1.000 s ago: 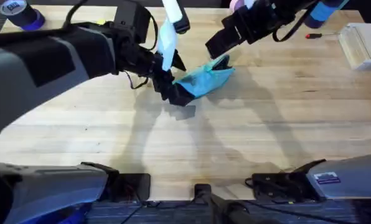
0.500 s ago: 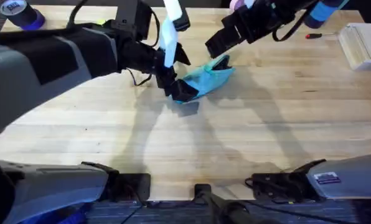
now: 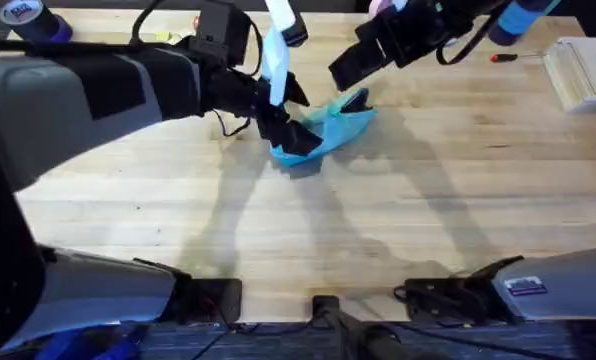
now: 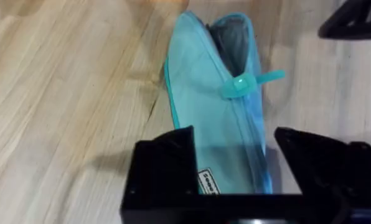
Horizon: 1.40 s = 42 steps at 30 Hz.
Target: Unzip the bag, pick up the pens from the table one at a time and place them inside, then zip the bag closed.
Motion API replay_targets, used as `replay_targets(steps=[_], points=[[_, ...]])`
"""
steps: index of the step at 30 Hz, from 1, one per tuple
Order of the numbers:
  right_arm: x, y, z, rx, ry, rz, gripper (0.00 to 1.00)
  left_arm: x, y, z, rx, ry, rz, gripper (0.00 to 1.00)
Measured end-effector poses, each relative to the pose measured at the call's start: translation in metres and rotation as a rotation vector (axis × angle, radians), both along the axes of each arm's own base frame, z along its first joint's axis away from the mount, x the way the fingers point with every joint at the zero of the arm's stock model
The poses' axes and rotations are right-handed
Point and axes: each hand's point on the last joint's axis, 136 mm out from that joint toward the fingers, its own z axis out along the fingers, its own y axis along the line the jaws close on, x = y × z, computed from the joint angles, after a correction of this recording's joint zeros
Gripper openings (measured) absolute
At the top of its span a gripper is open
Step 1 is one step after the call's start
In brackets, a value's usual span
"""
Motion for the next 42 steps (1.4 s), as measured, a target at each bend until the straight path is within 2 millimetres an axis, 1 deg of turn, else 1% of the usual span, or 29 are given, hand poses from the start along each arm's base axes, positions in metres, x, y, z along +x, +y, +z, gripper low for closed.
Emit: replay_targets(steps=[1, 3, 6, 7, 8, 10, 11, 12, 16, 19, 26, 29, 34, 38, 40, 42], points=[[0.000, 0.000, 0.000, 0.001, -0.002, 0.000, 0.997, 0.000, -0.001, 0.001, -0.009, 0.001, -0.001, 0.849], [0.001, 0.000, 0.000, 0.001, -0.004, 0.000, 0.997, 0.000, -0.003, 0.003, -0.023, 0.004, -0.002, 0.766], [0.001, 0.000, 0.000, 0.001, -0.005, 0.000, 0.998, -0.001, -0.004, 0.005, -0.033, 0.009, -0.005, 0.542], [0.001, 0.000, 0.000, -0.003, -0.006, -0.002, 0.998, -0.001, -0.004, 0.005, -0.035, 0.013, -0.004, 0.445], [0.002, -0.001, 0.000, -0.006, -0.008, -0.004, 0.997, -0.001, -0.004, 0.005, -0.038, 0.014, -0.006, 0.320], [0.003, -0.003, 0.000, -0.017, -0.012, -0.009, 0.996, -0.001, -0.005, 0.005, -0.040, 0.017, -0.004, 0.138], [0.003, -0.004, -0.001, -0.021, -0.012, -0.011, 0.997, -0.001, -0.004, 0.005, -0.040, 0.018, -0.004, 0.084], [0.002, -0.005, -0.001, -0.025, -0.009, -0.012, 0.997, -0.001, -0.004, 0.005, -0.040, 0.017, -0.004, 0.057], [-0.008, -0.007, -0.005, -0.039, 0.032, 0.003, 0.997, -0.001, -0.004, 0.005, -0.040, 0.020, -0.002, 0.046], [-0.019, -0.003, -0.007, -0.020, 0.071, 0.046, 0.997, -0.001, -0.004, 0.005, -0.040, 0.020, -0.002, 0.045], [-0.023, 0.006, -0.007, 0.019, 0.089, 0.094, 0.992, -0.001, -0.004, 0.005, -0.040, 0.020, -0.002, 0.045], [-0.023, 0.009, -0.013, 0.018, 0.106, 0.102, 0.994, -0.001, -0.004, 0.005, -0.040, 0.020, -0.002, 0.045], [-0.027, 0.022, -0.023, 0.010, 0.131, 0.138, 0.995, -0.001, -0.004, 0.005, -0.040, 0.020, -0.002, 0.045], [-0.029, 0.033, -0.036, -0.001, 0.166, 0.163, 0.992, -0.001, -0.004, 0.005, -0.040, 0.020, -0.002, 0.045], [-0.028, 0.036, -0.044, -0.004, 0.185, 0.162, 0.932, -0.001, -0.004, 0.005, -0.040, 0.020, -0.002, 0.045], [-0.027, 0.037, -0.051, -0.006, 0.207, 0.149, 0.838, -0.001, -0.004, 0.005, -0.040, 0.020, -0.002, 0.045]])
